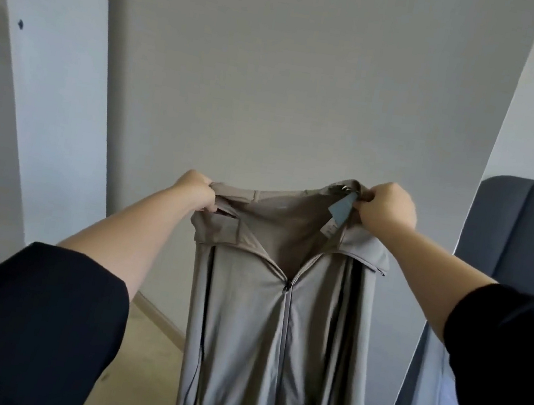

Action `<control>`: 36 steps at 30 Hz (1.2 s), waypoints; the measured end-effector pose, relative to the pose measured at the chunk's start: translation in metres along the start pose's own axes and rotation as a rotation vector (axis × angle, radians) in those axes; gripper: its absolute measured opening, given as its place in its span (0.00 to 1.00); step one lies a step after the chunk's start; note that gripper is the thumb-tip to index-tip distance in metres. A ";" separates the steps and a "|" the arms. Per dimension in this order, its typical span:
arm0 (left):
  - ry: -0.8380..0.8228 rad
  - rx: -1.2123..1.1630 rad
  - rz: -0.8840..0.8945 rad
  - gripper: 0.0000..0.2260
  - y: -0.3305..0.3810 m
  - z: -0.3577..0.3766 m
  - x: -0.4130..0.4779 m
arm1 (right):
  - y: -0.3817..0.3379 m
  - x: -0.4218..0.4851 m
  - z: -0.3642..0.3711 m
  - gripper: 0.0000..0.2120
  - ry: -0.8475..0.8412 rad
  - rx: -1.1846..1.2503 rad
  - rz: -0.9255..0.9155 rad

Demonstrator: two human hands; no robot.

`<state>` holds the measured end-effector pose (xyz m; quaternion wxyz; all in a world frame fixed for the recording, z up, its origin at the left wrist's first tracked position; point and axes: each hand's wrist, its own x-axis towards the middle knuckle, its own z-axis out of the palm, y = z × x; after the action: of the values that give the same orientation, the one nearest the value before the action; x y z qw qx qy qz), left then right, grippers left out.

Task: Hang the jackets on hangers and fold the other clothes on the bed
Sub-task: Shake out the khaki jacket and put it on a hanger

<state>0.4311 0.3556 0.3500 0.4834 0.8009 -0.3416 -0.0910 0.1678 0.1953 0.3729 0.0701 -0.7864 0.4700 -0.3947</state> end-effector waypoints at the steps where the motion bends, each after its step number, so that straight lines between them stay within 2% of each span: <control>1: 0.038 0.195 0.077 0.09 0.002 0.002 -0.004 | 0.002 0.000 -0.002 0.09 0.044 0.010 0.015; 3: 0.084 0.407 0.197 0.09 0.006 0.007 -0.013 | 0.006 0.000 -0.006 0.09 0.131 0.031 0.027; 6: 0.247 0.465 0.285 0.09 0.018 0.013 -0.023 | 0.012 -0.004 -0.020 0.10 0.237 0.000 -0.029; 10: 0.463 0.291 0.305 0.11 0.054 0.017 -0.035 | 0.017 -0.007 -0.059 0.05 0.352 0.106 -0.014; 15: 0.515 -0.013 0.320 0.09 0.121 0.028 -0.070 | 0.019 -0.018 -0.129 0.05 0.545 0.223 -0.003; 18: 0.571 -0.065 0.390 0.10 0.158 0.033 -0.096 | 0.030 -0.027 -0.177 0.05 0.672 0.256 0.006; 24: 0.640 -0.144 0.575 0.10 0.218 0.062 -0.137 | 0.061 -0.037 -0.266 0.09 0.894 0.166 -0.024; 28: 0.528 -0.114 0.590 0.08 0.210 0.122 -0.149 | 0.104 -0.048 -0.258 0.07 0.786 0.118 0.034; 36: 0.173 0.028 0.418 0.05 0.112 0.293 -0.160 | 0.256 -0.104 -0.139 0.04 0.473 -0.102 0.241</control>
<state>0.1201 0.2155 0.2628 0.5083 0.7241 -0.4583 0.0849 -0.1282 0.1733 0.2862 -0.0347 -0.6131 0.5829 -0.5321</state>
